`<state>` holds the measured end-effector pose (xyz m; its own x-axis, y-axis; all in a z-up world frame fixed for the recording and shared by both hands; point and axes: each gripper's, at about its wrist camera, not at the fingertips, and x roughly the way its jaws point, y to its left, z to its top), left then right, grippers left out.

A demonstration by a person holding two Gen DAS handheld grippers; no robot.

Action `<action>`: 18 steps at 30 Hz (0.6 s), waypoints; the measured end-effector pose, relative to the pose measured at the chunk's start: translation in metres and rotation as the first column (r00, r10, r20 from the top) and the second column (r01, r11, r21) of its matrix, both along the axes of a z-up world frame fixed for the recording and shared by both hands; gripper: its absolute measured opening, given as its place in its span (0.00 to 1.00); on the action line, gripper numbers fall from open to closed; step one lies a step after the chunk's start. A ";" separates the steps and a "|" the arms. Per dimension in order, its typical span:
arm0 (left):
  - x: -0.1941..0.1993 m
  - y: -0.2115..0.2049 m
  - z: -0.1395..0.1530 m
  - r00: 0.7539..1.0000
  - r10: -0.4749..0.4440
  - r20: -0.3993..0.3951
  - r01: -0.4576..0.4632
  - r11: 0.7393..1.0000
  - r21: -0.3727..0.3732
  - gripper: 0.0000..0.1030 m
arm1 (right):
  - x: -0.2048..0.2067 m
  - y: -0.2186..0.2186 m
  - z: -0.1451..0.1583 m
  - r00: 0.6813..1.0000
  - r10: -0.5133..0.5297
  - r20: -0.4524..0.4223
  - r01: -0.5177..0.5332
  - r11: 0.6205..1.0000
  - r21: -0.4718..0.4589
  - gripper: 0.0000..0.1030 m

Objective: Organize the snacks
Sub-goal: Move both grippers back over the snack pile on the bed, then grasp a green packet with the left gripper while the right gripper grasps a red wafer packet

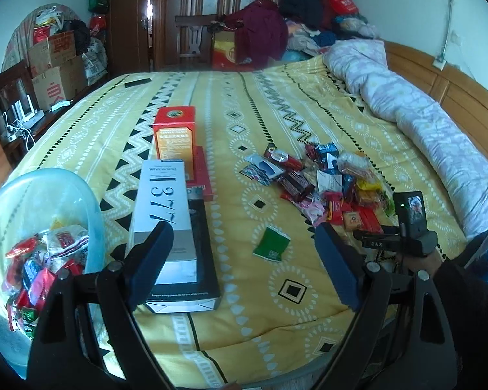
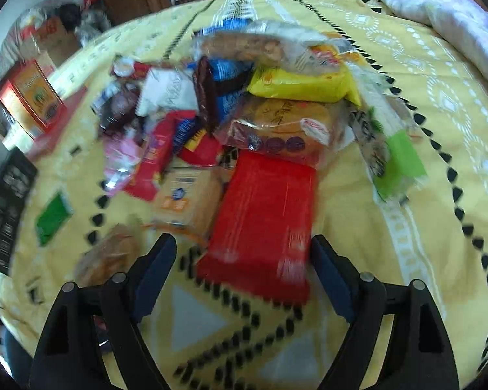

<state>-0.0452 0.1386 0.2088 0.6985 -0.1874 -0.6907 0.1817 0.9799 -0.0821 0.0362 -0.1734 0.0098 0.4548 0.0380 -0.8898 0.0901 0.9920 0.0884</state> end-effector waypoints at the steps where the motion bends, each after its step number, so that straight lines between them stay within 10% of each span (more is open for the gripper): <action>1: -0.001 -0.001 0.000 1.000 -0.003 -0.001 0.003 1.000 0.000 0.87 | 0.000 0.000 -0.002 1.000 0.006 -0.001 -0.006 1.000 -0.021 0.75; 18: 0.021 -0.070 -0.067 0.971 -0.160 -0.178 0.160 0.987 -0.014 0.87 | -0.105 0.001 0.022 0.999 0.040 0.013 -0.041 0.994 0.100 0.66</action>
<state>-0.0244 0.0689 0.1415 0.5254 -0.2867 -0.8011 0.3184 0.9394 -0.1273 -0.0683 -0.1724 0.0321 0.4604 0.1453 -0.8757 0.0482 0.9810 0.1881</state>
